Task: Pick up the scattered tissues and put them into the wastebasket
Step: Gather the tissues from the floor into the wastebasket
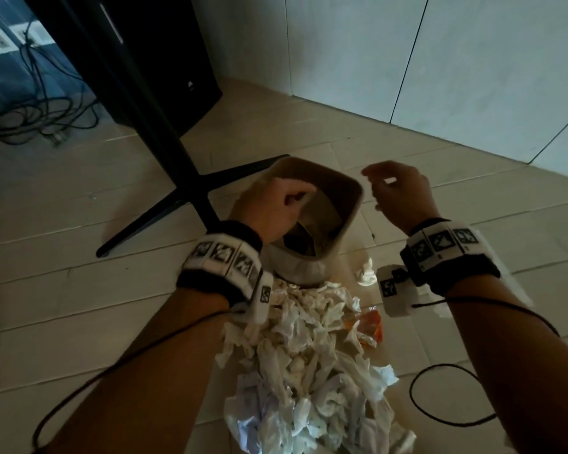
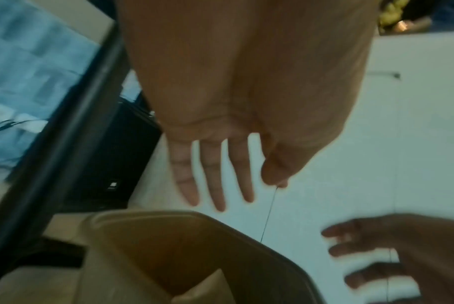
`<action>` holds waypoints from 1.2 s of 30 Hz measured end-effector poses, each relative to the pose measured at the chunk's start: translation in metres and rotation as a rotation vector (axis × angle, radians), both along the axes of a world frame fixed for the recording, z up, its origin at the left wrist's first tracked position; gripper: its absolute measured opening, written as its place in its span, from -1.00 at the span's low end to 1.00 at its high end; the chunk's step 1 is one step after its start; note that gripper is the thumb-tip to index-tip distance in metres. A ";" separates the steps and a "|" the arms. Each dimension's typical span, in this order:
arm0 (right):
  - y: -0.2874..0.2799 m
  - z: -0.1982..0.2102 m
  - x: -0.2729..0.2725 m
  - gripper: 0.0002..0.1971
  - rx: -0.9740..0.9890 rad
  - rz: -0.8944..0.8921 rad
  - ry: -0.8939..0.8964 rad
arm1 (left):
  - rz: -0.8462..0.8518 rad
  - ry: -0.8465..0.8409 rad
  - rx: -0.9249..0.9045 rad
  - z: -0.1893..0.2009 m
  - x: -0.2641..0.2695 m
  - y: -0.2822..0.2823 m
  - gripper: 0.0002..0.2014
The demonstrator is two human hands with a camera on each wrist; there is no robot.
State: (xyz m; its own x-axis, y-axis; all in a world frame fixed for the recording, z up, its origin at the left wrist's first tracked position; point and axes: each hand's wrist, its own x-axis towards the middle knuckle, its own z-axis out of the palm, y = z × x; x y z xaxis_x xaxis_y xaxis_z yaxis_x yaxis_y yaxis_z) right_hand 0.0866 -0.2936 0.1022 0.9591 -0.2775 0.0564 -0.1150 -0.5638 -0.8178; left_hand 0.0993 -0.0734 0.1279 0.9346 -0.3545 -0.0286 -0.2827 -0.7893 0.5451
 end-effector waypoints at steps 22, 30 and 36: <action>0.007 -0.223 -0.052 -0.45 -0.266 0.315 0.736 | 0.300 0.809 0.162 -0.226 -0.039 0.035 0.39; 0.049 -0.225 -0.095 -0.43 -0.013 0.275 0.729 | 0.116 0.730 0.301 -0.237 -0.087 -0.001 0.22; 0.067 -0.222 -0.108 -0.60 0.239 0.199 0.781 | 0.025 0.666 0.204 -0.242 -0.099 -0.013 -0.14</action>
State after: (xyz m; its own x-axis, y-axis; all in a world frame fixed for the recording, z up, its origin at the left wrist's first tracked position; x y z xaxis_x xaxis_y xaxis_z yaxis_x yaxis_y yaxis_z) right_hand -0.0214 -0.2265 -0.1201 0.7301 -0.0194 -0.6830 -0.6147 -0.4553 -0.6441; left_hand 0.0004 -0.0866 -0.1144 0.7026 -0.2592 -0.6627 0.0806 -0.8963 0.4360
